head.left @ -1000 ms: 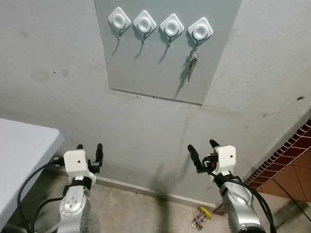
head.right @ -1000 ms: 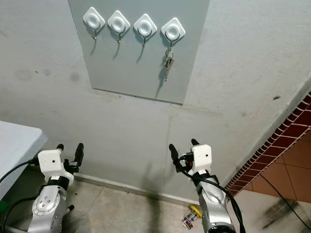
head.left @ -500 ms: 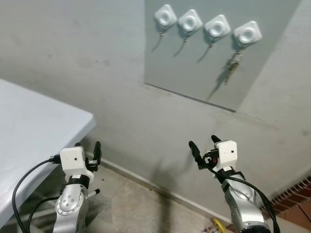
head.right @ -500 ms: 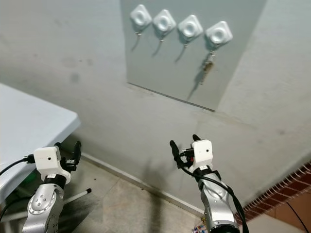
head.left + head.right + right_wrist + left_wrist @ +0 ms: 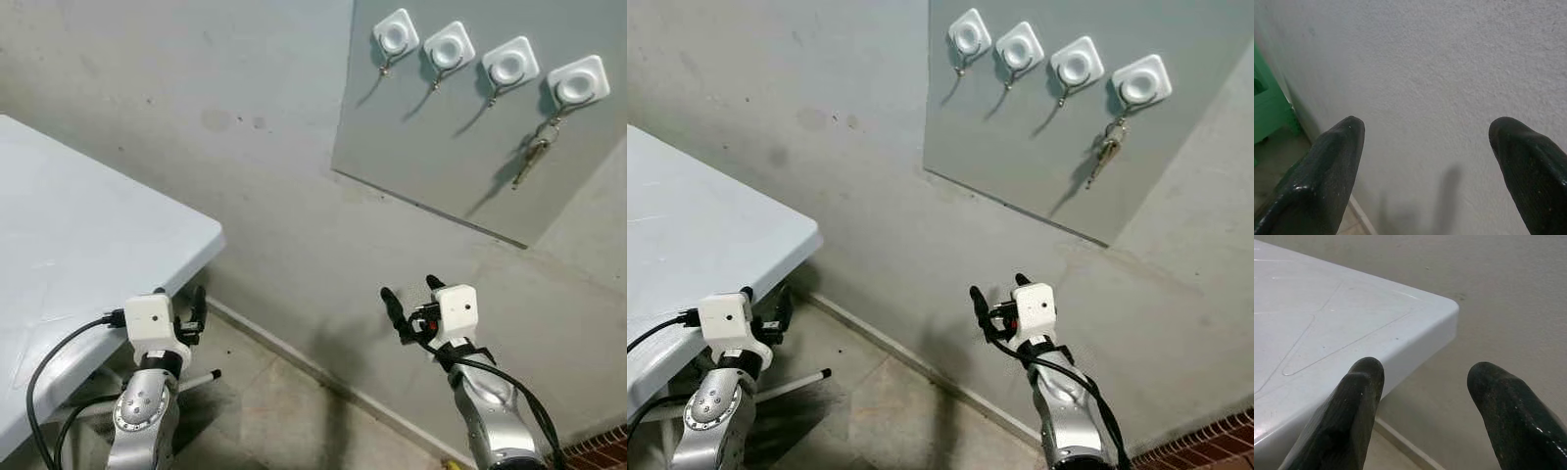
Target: Hang keys on a hook
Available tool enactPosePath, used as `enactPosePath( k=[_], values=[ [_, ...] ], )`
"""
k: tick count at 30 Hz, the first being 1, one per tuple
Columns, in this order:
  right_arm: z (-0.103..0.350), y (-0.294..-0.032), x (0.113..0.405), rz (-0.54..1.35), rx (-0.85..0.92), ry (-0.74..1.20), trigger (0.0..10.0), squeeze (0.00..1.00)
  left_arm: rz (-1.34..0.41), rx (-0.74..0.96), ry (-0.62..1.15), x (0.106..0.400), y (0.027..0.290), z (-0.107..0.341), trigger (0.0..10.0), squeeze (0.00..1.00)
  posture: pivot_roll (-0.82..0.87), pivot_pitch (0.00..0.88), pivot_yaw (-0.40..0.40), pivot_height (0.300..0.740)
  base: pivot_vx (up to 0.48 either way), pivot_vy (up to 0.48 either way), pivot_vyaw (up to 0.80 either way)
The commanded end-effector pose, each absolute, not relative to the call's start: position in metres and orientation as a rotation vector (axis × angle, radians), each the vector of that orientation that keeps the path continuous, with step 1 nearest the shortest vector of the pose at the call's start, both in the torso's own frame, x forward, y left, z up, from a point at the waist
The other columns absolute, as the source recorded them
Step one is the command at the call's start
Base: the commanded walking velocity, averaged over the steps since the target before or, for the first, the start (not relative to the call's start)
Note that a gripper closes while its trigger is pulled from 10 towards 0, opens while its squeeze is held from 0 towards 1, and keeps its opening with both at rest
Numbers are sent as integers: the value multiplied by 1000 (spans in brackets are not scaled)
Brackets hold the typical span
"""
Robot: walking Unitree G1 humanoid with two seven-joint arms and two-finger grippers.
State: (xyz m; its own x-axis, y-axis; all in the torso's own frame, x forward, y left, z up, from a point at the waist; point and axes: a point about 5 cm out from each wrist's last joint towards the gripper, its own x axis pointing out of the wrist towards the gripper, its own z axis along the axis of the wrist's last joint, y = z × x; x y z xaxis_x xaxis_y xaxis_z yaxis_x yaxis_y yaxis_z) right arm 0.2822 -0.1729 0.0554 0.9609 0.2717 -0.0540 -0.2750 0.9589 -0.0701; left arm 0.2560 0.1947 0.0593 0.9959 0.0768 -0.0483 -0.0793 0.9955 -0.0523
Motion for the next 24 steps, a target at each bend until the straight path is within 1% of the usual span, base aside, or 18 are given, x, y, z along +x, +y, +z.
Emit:
enactPosePath(
  k=[1,24],
  values=[
    [60,-173,283,288,-88,34,10000,0,72,-45,38,258,194,64,10000,0,-36,4,-35,740,0,0,800],
    [60,-173,283,319,-107,41,10000,0,69,-56,39,258,194,64,10000,0,-31,0,-40,740,0,0,800]
  ],
)
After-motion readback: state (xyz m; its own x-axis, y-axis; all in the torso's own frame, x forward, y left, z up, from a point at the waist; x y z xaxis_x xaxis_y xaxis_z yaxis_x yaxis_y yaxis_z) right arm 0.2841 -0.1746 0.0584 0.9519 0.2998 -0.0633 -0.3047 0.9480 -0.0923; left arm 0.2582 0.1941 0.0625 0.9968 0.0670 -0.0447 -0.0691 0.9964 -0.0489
